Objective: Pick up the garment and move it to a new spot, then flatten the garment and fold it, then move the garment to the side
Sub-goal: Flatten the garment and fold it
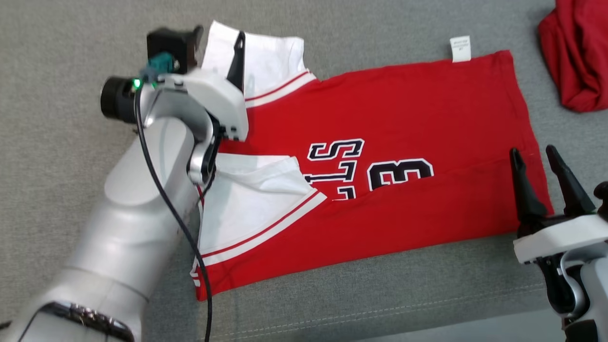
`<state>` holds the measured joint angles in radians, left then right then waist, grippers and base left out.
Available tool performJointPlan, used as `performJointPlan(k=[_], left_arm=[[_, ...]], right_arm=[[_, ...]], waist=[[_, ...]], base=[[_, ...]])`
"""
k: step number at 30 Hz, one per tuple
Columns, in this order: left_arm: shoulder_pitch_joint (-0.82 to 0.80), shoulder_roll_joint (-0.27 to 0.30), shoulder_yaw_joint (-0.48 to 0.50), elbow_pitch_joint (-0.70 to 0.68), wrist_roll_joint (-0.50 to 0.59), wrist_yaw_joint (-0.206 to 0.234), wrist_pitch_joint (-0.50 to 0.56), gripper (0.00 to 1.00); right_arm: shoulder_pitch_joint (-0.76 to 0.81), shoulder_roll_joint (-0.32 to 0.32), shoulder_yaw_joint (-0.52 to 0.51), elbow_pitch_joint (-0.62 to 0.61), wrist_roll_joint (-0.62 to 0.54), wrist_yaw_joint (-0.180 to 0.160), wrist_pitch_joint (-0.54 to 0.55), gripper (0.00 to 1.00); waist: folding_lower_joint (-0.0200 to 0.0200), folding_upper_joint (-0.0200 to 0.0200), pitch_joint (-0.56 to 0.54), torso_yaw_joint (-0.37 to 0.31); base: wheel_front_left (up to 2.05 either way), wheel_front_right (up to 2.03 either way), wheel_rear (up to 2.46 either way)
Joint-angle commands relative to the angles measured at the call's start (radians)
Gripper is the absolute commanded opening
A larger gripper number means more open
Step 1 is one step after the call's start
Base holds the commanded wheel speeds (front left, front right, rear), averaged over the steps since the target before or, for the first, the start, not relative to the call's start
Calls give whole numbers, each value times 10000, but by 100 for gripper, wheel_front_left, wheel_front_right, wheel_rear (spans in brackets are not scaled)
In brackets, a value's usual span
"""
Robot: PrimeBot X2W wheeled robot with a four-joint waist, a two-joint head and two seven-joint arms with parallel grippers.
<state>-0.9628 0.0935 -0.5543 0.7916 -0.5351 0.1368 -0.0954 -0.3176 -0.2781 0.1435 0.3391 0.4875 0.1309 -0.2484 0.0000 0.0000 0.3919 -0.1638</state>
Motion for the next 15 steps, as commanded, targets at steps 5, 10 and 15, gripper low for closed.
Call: performJointPlan(k=[5,10,15], left_arm=[[-1525,46,88,1237,132,-255,311,100],[-2594,-112,8,2443,91,-399,696,100],[-3479,-171,-131,3275,186,-503,755,100]], right_arm=[[-321,-171,241,-472,167,-2,-133,100],[-500,-166,276,-576,190,-2,-133,100],[-614,-123,344,-616,193,-2,-133,100]], waist=[[0,0,949,-188],[0,0,1427,-326],[0,0,1772,-474]], base=[[0,0,0],[0,0,0],[0,0,0]])
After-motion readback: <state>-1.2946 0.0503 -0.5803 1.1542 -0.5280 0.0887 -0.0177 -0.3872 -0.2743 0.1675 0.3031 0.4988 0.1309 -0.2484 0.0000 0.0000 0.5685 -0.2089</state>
